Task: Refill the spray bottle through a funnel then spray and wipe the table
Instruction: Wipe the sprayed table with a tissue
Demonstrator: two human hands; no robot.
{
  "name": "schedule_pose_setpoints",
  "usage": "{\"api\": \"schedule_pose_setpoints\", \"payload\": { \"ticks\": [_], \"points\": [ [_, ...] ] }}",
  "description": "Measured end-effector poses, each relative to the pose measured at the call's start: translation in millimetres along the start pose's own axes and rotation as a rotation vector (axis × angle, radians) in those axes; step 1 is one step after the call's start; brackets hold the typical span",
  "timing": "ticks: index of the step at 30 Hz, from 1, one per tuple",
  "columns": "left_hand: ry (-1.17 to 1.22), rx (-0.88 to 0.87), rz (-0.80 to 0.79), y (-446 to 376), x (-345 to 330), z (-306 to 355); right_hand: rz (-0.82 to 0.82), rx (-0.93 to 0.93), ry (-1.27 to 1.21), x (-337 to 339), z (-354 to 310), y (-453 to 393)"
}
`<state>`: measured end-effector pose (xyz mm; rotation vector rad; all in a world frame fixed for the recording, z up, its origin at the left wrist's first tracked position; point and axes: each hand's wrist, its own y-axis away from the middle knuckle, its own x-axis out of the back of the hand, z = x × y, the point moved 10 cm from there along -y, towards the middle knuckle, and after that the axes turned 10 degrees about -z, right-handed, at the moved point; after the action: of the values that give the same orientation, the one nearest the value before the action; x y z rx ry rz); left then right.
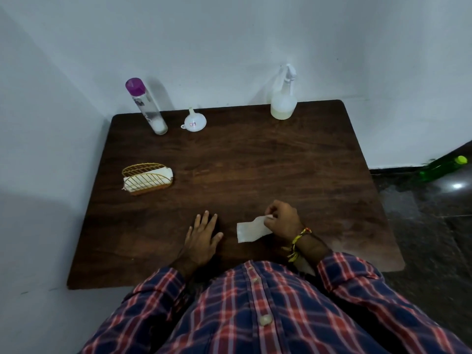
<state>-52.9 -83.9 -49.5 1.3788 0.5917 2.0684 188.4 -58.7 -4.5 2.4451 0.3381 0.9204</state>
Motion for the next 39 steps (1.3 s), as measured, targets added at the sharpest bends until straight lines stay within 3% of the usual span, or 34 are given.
{"api": "schedule_pose_setpoints", "payload": {
  "ticks": [8,12,15,20,24,28,32,37,39],
  "points": [
    [0.042,0.045,0.074,-1,28,-34,0.050,0.040,-0.148,13,-43,3],
    [0.082,0.272,0.162,6,60,-97,0.039,0.076,-0.227,9,-69,3],
    [0.086,0.391,0.111,12,67,-140,0.059,0.150,-0.242,9,-102,1],
    [0.089,0.351,-0.027,6,64,-155,0.039,0.262,-0.292,-4,-184,-14],
    [0.092,0.344,-0.123,-1,65,-158,-0.106,0.322,-0.416,-37,-267,-34],
    [0.083,0.293,-0.114,-3,61,-163,-0.229,0.333,-0.589,-84,-334,-67],
    [0.079,0.221,-0.077,1,57,-166,-0.324,0.254,-0.761,-126,-361,-101],
    [0.027,0.190,-0.036,4,57,-166,-0.181,0.180,-0.296,-150,-320,-144],
    [0.027,0.188,-0.046,3,56,-166,-0.140,0.156,-0.247,-154,-297,-162]
  ]
}}
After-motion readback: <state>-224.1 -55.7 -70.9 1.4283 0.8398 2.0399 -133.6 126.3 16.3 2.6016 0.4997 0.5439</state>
